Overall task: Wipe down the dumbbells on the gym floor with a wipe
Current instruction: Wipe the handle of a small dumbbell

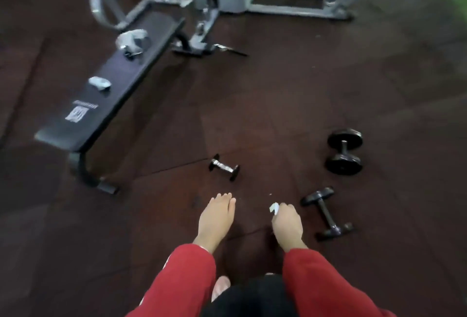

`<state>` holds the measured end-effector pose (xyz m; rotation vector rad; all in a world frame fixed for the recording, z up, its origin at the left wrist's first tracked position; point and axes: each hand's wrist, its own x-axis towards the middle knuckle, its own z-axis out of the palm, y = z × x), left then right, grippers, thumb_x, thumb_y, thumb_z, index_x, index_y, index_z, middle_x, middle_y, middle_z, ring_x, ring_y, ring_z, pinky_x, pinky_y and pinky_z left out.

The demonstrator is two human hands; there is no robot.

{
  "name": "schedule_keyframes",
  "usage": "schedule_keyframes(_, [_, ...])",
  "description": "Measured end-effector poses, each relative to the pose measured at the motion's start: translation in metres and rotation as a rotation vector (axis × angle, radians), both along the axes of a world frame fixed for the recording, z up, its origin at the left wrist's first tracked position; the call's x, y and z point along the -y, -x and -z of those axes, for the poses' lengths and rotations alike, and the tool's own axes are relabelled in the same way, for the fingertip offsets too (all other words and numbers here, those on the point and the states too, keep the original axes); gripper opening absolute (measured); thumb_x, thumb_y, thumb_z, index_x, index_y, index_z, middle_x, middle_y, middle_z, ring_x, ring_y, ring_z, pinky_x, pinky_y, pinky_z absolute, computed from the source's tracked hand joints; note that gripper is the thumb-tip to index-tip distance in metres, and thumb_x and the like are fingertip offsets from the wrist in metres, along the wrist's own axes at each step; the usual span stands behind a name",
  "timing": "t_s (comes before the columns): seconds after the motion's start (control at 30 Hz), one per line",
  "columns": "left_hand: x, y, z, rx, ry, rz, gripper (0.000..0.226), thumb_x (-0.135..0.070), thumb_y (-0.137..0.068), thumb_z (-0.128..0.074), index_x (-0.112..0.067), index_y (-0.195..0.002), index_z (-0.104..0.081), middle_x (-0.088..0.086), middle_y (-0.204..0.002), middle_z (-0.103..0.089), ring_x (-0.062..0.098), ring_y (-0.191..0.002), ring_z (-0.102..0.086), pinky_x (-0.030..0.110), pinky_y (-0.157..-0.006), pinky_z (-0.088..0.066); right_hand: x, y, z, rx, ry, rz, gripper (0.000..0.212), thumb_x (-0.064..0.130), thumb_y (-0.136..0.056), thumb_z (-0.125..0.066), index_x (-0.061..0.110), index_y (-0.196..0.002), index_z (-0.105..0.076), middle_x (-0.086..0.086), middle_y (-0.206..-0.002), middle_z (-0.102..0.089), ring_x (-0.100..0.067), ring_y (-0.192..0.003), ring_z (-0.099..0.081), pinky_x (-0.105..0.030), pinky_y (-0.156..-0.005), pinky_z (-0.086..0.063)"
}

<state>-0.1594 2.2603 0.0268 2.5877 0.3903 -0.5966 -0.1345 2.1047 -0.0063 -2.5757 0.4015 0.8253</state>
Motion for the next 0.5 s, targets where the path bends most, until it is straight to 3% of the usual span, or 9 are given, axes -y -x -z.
schedule_keyframes(0.3, [0.06, -0.021, 0.038, -0.016, 0.025, 0.523, 0.043, -0.027, -0.102, -0.025, -0.011, -0.14, -0.037, 0.001, -0.148, -0.039, 0.014, -0.142, -0.025, 0.024, -0.115, -0.013, 0.053, 0.062, 0.026, -0.006, 0.048, 0.407, 0.028, 0.008, -0.094, -0.041, 0.007, -0.118, -0.054, -0.012, -0.122, -0.051, -0.031, -0.112, -0.055, -0.036, -0.088, -0.044])
schedule_keyframes(0.5, [0.113, -0.023, 0.062, -0.027, 0.075, 0.682, 0.043, -0.025, -0.101, -0.028, -0.009, -0.14, -0.039, 0.003, -0.147, -0.04, 0.017, -0.141, -0.026, 0.026, -0.115, -0.013, 0.089, 0.089, 0.049, 0.001, 0.054, 0.513, 0.026, 0.007, -0.093, -0.042, 0.004, -0.115, -0.055, -0.013, -0.121, -0.053, -0.031, -0.112, -0.053, -0.035, -0.088, -0.042])
